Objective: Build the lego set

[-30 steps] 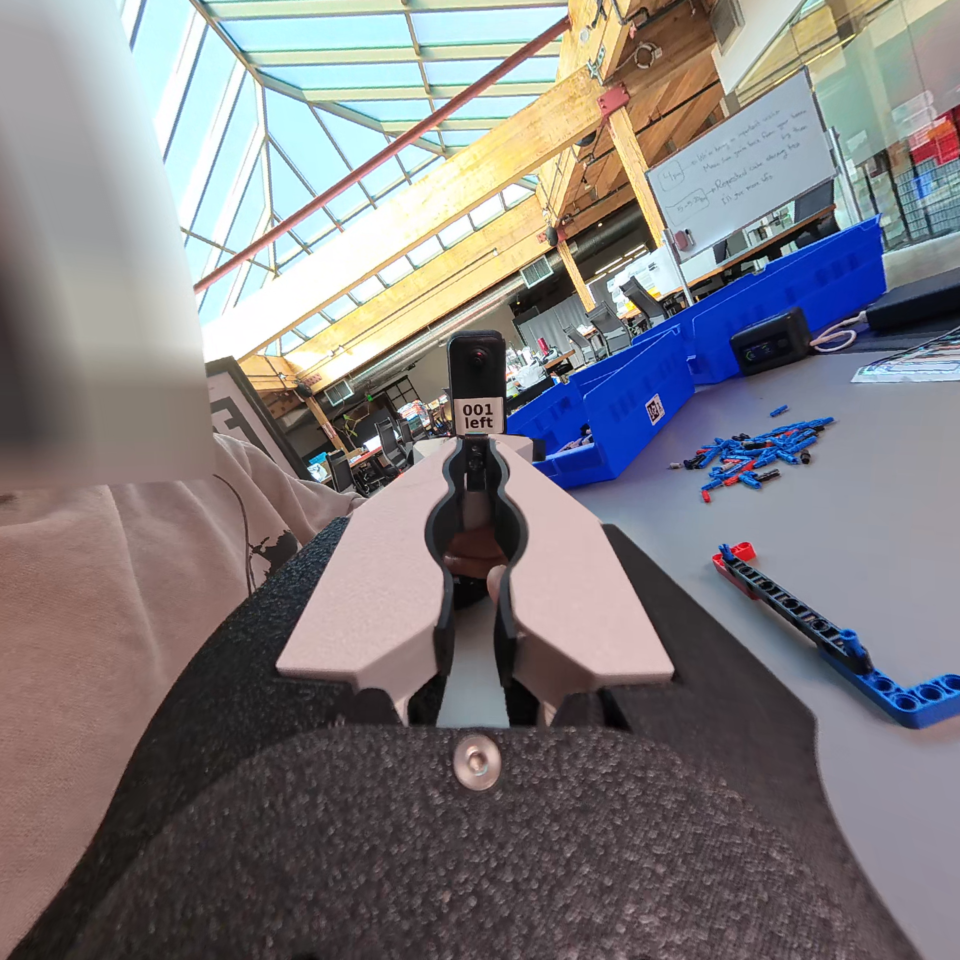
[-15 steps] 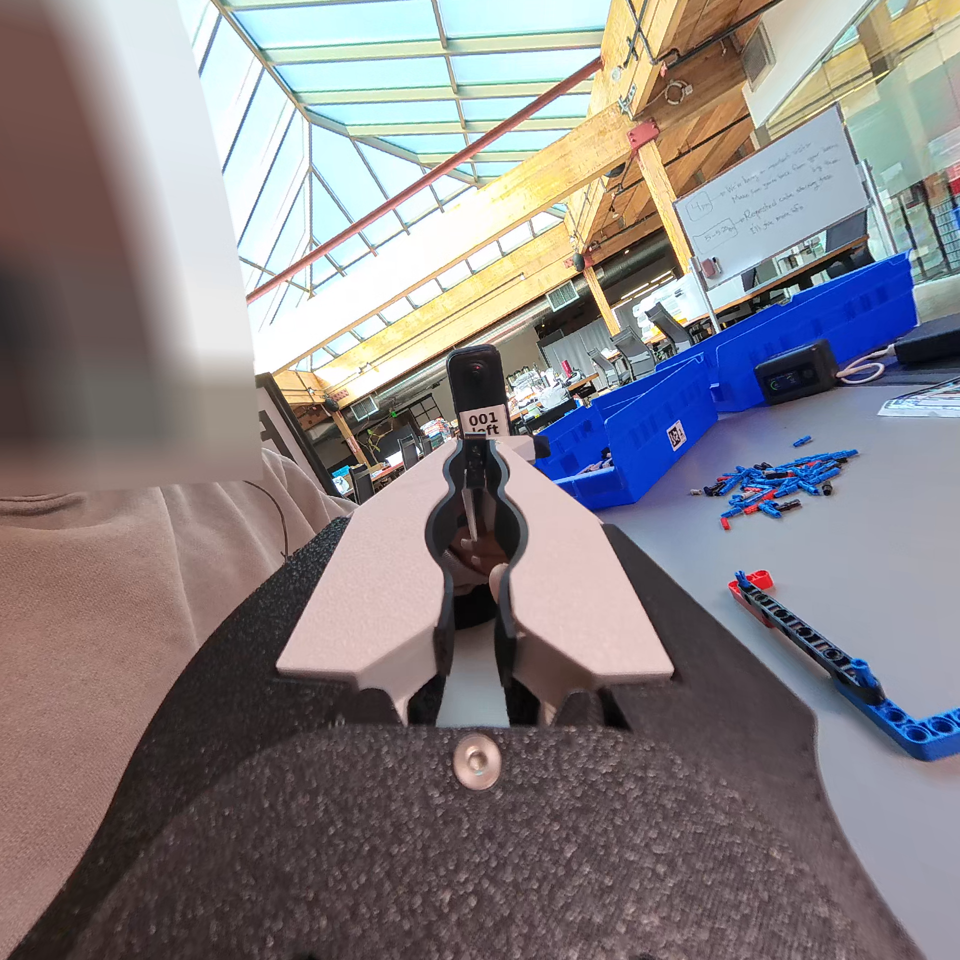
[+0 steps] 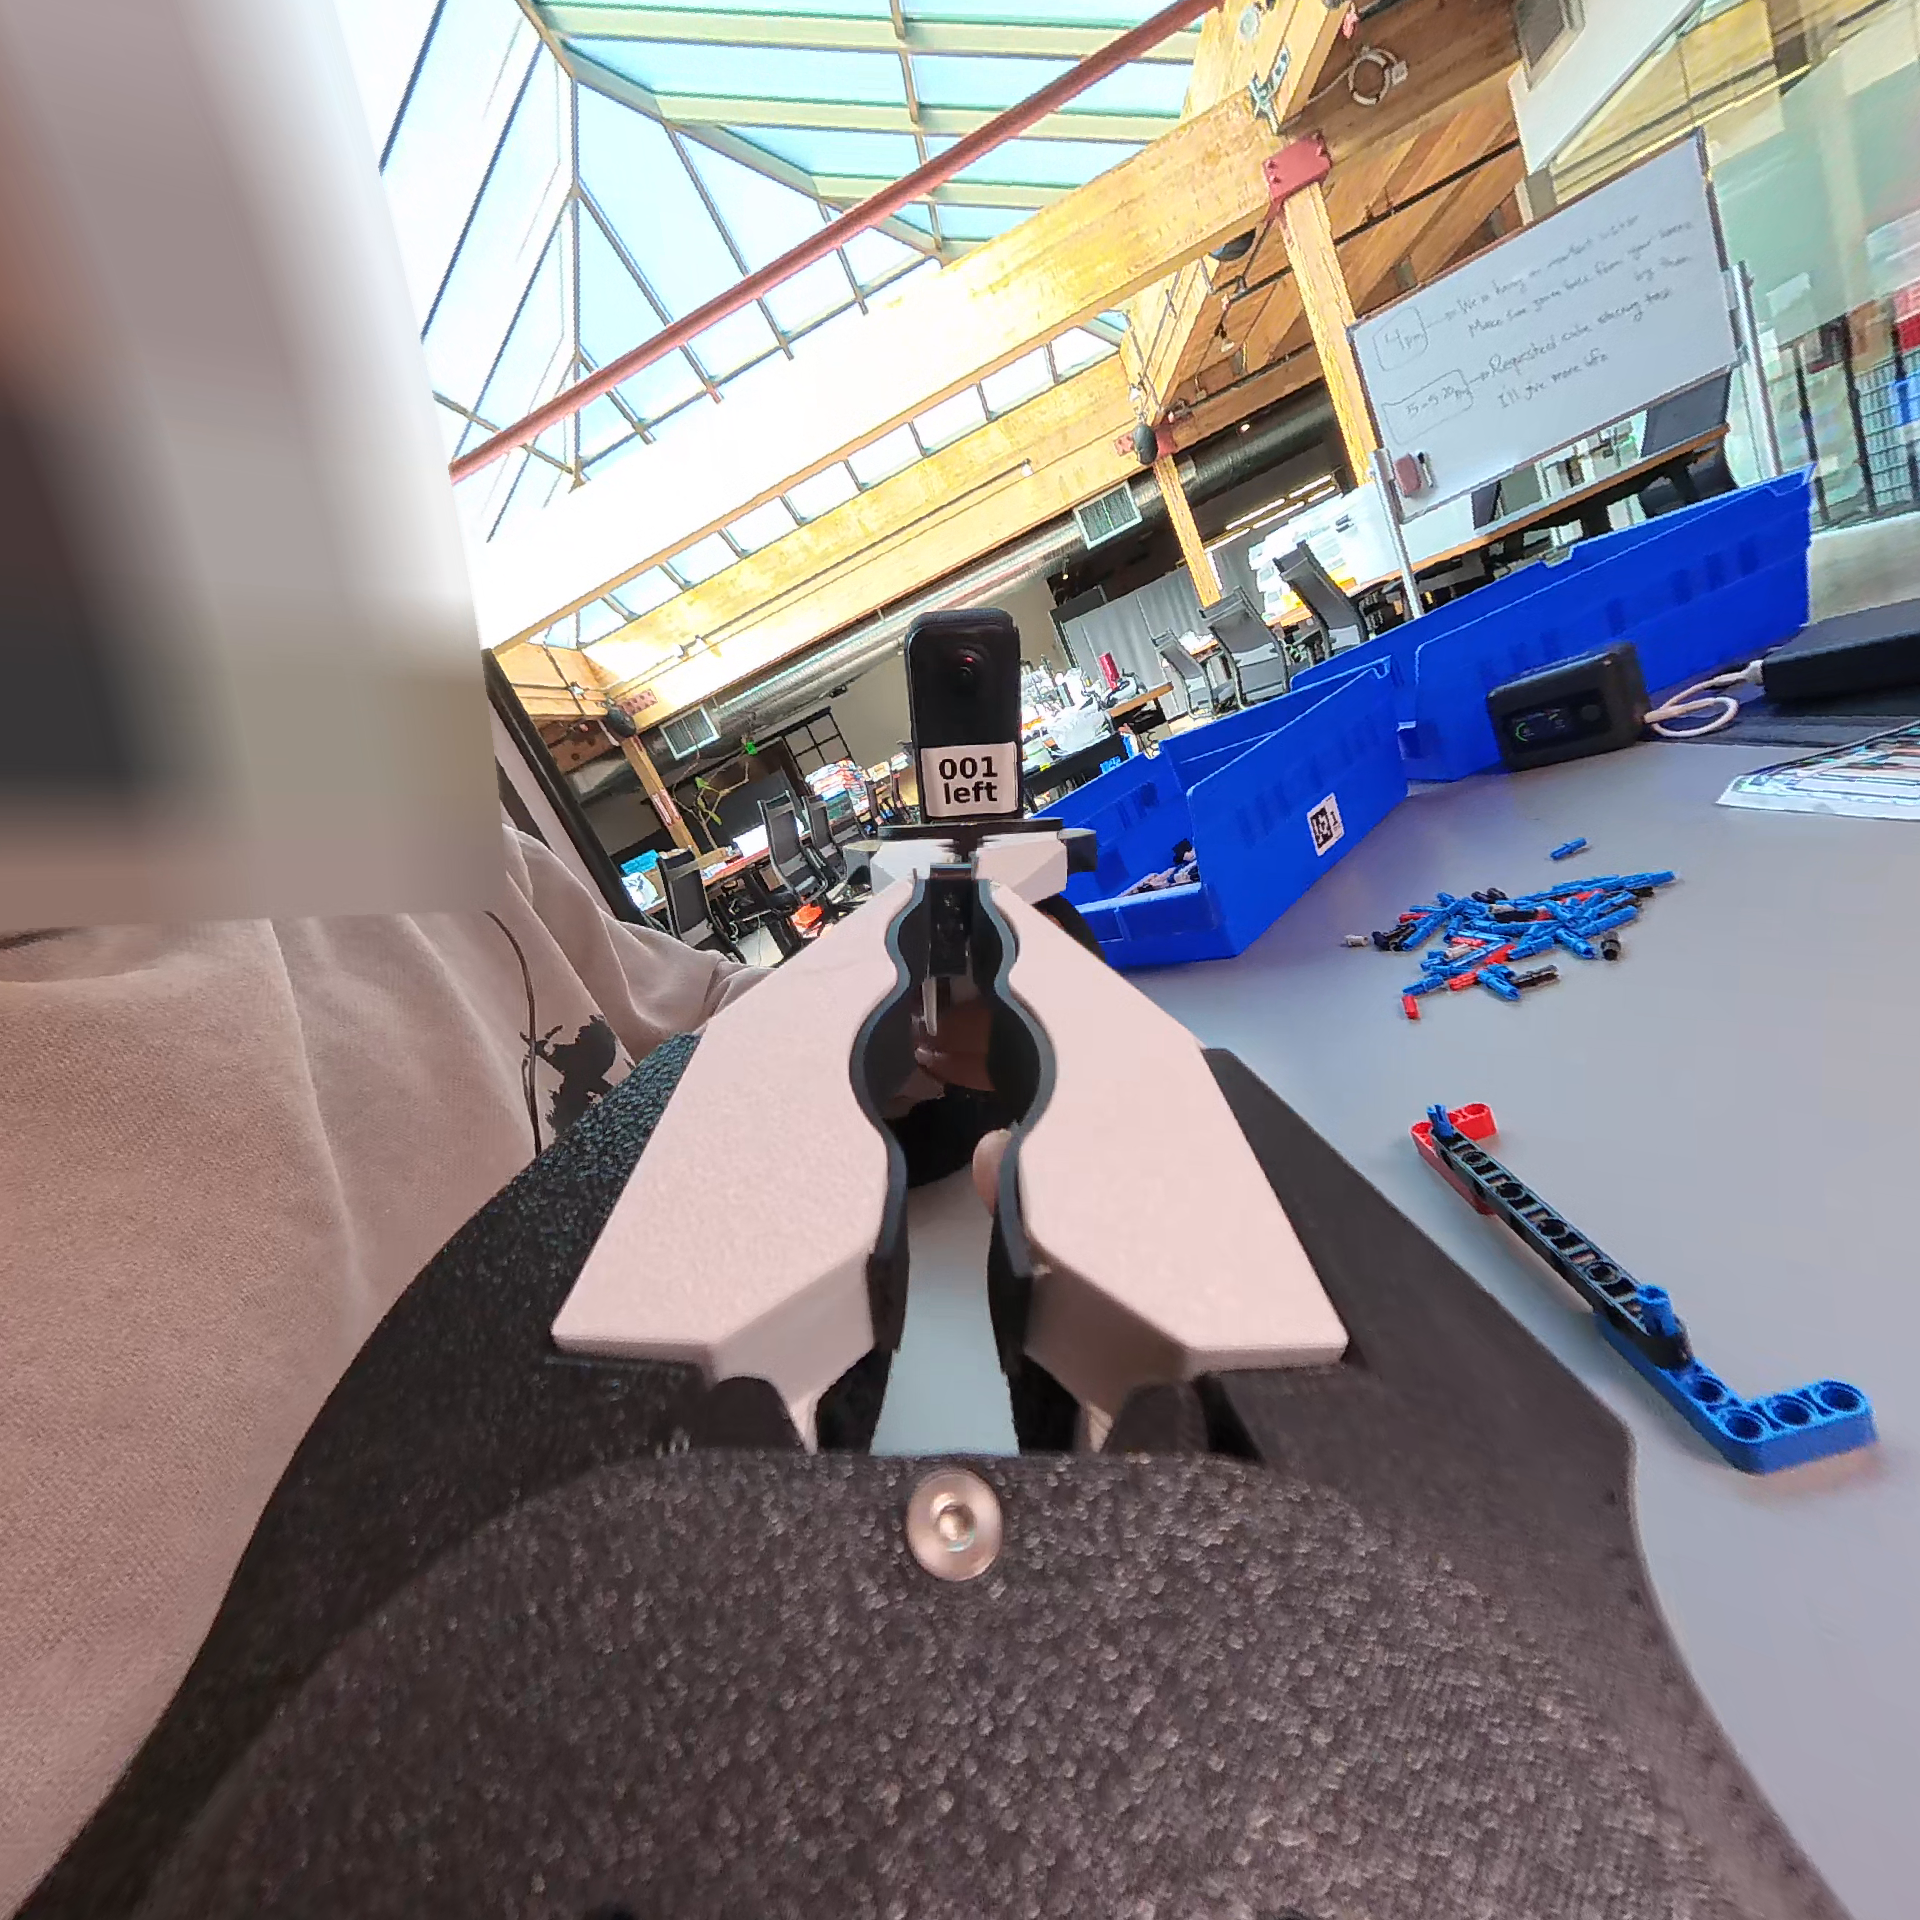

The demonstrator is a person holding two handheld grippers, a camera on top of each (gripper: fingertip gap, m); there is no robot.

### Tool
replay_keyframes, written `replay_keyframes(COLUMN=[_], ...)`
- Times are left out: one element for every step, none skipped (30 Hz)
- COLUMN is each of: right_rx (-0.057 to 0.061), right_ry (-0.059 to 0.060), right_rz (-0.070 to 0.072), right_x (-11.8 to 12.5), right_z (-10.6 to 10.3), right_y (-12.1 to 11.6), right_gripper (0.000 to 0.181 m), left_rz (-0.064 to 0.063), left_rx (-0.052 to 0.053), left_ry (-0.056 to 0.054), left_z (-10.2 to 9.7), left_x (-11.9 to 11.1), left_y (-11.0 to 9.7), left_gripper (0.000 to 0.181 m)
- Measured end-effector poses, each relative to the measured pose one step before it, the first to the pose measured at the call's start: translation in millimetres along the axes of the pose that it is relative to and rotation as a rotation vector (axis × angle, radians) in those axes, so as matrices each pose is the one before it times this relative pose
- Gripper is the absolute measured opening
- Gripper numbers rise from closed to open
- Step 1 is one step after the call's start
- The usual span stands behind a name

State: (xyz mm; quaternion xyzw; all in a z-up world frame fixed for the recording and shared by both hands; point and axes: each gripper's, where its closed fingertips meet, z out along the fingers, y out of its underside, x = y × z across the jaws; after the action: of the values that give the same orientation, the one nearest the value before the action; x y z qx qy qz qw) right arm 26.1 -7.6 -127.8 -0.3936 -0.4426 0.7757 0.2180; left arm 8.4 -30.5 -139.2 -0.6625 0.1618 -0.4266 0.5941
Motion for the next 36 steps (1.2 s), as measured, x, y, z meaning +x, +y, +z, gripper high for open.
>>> replay_keyframes(right_rx=[-0.0016, -0.0022, 0.0012, -0.0001, -0.0023, -0.0018, 0.0014, 0.0046, 0.0046, 0.0043, 0.0045, 0.0057, 0.0006, -0.0035, 0.0009, 0.0072, 0.0053, 0.0013, 0.0086, 0.0095, 0.0031, -0.0031, -0.0023, -0.0054, -0.0172, -0.0131, -0.011, -0.0005, -0.0145, -0.0357, -0.0295, -0.0347, -0.0385, -0.0614, -0.0732, -0.0789], right_ry=[0.0022, 0.005, 0.0037, 0.0058, 0.0095, 0.0094, 0.0071, 0.0067, 0.0078, 0.0076, 0.0038, 0.0066, 0.0054, 0.0068, 0.0015, 0.0019, 0.0087, 0.0077, 0.0047, 0.0032, 0.0071, 0.0072, -0.0049, -0.0116, -0.0081, -0.0053, -0.0056, 0.003, 0.0021, 0.008, 0.0134, 0.0069, 0.002, 0.0063, 0.0138, 0.0113], right_rz=[-0.0029, -0.0038, -0.0023, -0.0033, -0.0111, -0.0118, -0.003, 0.0012, -0.0007, -0.002, 0.0005, -0.0004, -0.0008, -0.0052, -0.0002, 0.0092, 0.0006, -0.0037, 0.0016, 0.0057, -0.0025, -0.0087, -0.0042, -0.0033, -0.0133, -0.0189, -0.0136, -0.0045, -0.0054, -0.0189, -0.041, -0.0329, -0.0281, -0.0376, -0.0661, -0.0699], right_x=[0.39, 0.7, 0.32, 0.55, 0.65, 0.48, 0.54, 0.96, 0.99, 0.88, 0.34, 0.87, 0.79, 0.74, -0.24, 0.35, 1.29, 0.95, 0.48, 0.46, 0.87, 0.6, -1.37, -2.56, -2.42, -2.21, -1.26, 1.23, 1.33, 1.09, 0.61, 0.06, -0.1, 0.69, 0.91, -0.81], right_z=[-0.14, -0.21, -0.03, -0.02, 0.14, 0.06, 0.06, 0.01, -0.19, 0.02, 0.28, 0.09, -0.07, -0.25, -0.14, -0.08, -0.19, -0.15, -0.07, 0.06, 0.04, 0.48, 1.31, 2.11, 2.97, 2.3, 0.44, -1.94, -2.69, -2.3, -2.14, -1.92, -1.6, -1.36, -0.95, 0.28], right_y=[0.27, 0.19, -0.16, 0.13, 0.53, 0.27, 0.1, 0.02, -0.16, -0.21, -0.22, -0.64, 0.0, 0.64, 0.37, -0.38, -0.29, 0.03, -0.94, -1.03, -0.35, 0.13, 0.24, 0.75, 2.29, 0.68, -0.99, -3.02, -0.61, 3.23, 2.83, 2.83, 3.43, 7.51, 10.87, 12.59], right_gripper=[0.005, 0.005, 0.005, 0.005, 0.005, 0.005, 0.005, 0.005, 0.005, 0.005, 0.005, 0.006, 0.005, 0.006, 0.006, 0.006, 0.006, 0.005, 0.005, 0.006, 0.006, 0.006, 0.006, 0.006, 0.005, 0.005, 0.006, 0.005, 0.005, 0.005, 0.005, 0.005, 0.005, 0.005, 0.006, 0.006], left_rz=[0.0016, -0.005, -0.0044, -0.0031, -0.0056, -0.0064, -0.0062, -0.0055, -0.0027, 0.0004, 0.0007, -0.0032, 0.0052, 0.0148, 0.0077, -0.0004, 0.0016, 0.0052, 0.0024, 0.0029, 0.0048, -0.0001, -0.0017, 0.0024, 0.0021, -0.0024, -0.0056, -0.003, 0.0054, 0.0115, 0.0139, 0.0148, 0.0111, 0.0047, -0.002, -0.0041], left_rx=[-0.0022, -0.0018, -0.0003, 0.0017, 0.0019, 0.0011, 0.003, 0.0027, -0.0029, -0.0068, 0.0028, 0.0132, 0.0012, -0.0027, 0.0045, 0.003, -0.0007, -0.0015, -0.0015, -0.0067, -0.0132, -0.0151, -0.0153, -0.0187, -0.0182, -0.0096, 0.0022, 0.0107, -0.0028, -0.0329, -0.0453, -0.0358, -0.0304, -0.0221, -0.008, -0.0057], left_ry=[0.0002, 0.0011, -0.001, -0.003, -0.0052, -0.0056, -0.0082, -0.0083, -0.0066, -0.0094, -0.009, -0.0056, -0.0118, -0.0167, -0.0089, -0.0035, -0.0069, -0.005, 0.0007, -0.0001, -0.0032, 0.0029, 0.0069, 0.0081, 0.0086, 0.0098, 0.0068, -0.0035, -0.0104, -0.0069, -0.0046, -0.0047, -0.0078, -0.0047, 0.0067, 0.0148], left_z=[0.24, 0.27, 0.14, -0.08, -0.15, -0.16, -0.15, 0.21, 0.47, 0.61, 0.46, 0.06, 0.11, 0.04, -0.18, 0.27, 0.42, 0.5, 0.84, 1.31, 1.74, 2.25, 2.96, 3.67, 3.97, 3.25, 1.24, -0.64, -0.78, 0.16, 0.91, 0.67, 0.34, -0.21, -0.26, 0.81], left_x=[0.43, 0.22, -0.32, -0.64, -1.01, -1.15, -1.36, -1.09, -0.81, -1.35, -0.97, -0.31, -1.03, -1.7, -0.47, 0.16, -0.49, 0.09, 0.95, 0.86, 0.32, 1.09, 2.05, 2.3, 2.37, 1.73, -0.13, -2.53, -3.73, -2.99, -2.17, -1.55, -2.16, -2.11, -0.55, 1.2], left_y=[0.66, 0.49, 0.28, 0.11, 0.09, 0.36, 0.05, 0.15, 1.19, 1.89, 0.55, -1.34, -0.27, 0.24, -0.64, -0.26, 0.37, 0.61, 0.78, 1.78, 3.26, 4.07, 4.48, 4.85, 4.45, 2.35, -0.52, -2.59, -0.71, 4.72, 8.0, 7.31, 5.87, 3.5, 0.81, 0.44], left_gripper=[0.0, 0.0, 0.0, 0.0, 0.0, 0.0, 0.0, 0.0, 0.0, 0.0, 0.0, 0.0, 0.0, 0.0, 0.0, 0.0, 0.0, 0.0, 0.0, 0.0, 0.0, 0.0, 0.0, 0.0, 0.0, 0.0, 0.0, 0.0, 0.0, 0.0, 0.0, 0.007, 0.017, 0.023, 0.027, 0.029])
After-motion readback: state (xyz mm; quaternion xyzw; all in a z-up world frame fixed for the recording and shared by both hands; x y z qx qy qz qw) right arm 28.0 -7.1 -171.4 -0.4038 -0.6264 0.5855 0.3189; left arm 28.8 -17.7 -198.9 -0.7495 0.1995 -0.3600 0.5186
